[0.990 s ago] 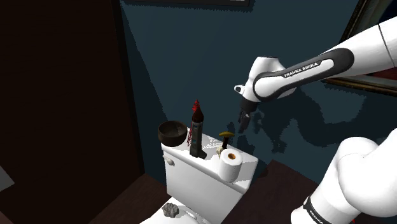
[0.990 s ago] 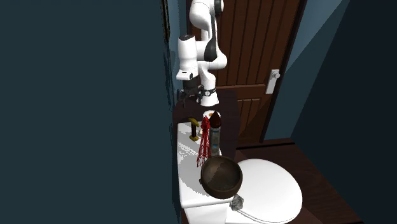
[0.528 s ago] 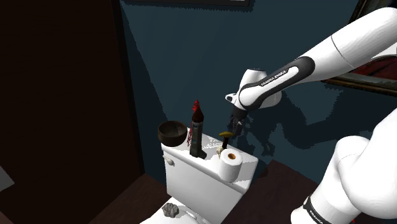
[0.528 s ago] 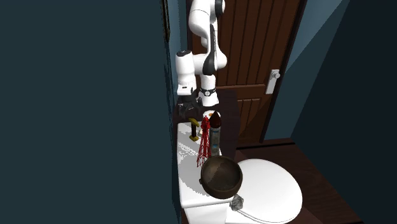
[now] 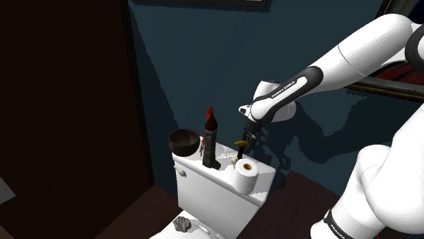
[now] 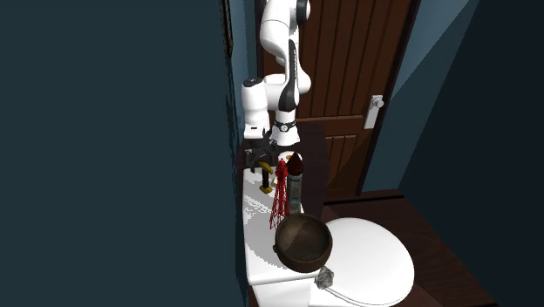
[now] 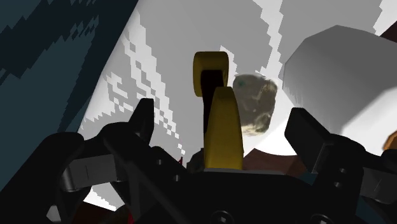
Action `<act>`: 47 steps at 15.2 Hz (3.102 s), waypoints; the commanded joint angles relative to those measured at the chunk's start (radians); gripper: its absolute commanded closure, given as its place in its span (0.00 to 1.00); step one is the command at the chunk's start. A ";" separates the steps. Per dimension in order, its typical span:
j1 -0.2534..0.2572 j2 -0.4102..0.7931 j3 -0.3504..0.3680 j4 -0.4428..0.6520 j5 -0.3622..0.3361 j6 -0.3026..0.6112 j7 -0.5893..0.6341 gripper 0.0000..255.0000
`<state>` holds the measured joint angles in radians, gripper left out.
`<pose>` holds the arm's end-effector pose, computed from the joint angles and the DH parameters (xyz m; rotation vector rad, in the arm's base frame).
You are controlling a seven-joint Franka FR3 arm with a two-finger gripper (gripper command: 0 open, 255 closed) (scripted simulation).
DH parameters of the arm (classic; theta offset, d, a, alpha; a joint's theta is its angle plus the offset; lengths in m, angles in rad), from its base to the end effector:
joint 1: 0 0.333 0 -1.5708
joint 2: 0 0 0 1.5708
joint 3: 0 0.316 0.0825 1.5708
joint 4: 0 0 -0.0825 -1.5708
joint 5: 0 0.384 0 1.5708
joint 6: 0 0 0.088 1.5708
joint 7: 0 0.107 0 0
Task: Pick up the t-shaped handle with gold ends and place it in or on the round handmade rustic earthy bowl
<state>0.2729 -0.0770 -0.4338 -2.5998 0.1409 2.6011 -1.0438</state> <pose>0.4376 -0.0719 0.2863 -2.8628 -1.1509 -0.1834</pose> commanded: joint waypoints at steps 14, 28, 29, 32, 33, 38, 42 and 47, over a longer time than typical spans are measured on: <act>0.000 0.001 0.000 0.000 0.001 0.001 -0.001 1.00; -0.036 -0.169 0.029 0.058 -0.128 -0.210 0.109 1.00; -0.038 -0.179 0.031 0.064 -0.133 -0.225 0.114 1.00; -0.043 -0.206 0.039 0.084 -0.146 -0.271 0.127 1.00; -0.044 -0.215 0.041 0.091 -0.149 -0.286 0.131 1.00; -0.050 -0.253 0.053 0.129 -0.163 -0.360 0.148 1.00; -0.053 -0.279 0.061 0.163 -0.171 -0.419 0.159 1.00; -0.055 -0.301 0.069 0.202 -0.176 -0.480 0.169 1.00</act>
<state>0.2183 -0.3757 -0.3658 -2.4026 -0.0345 2.1293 -0.8764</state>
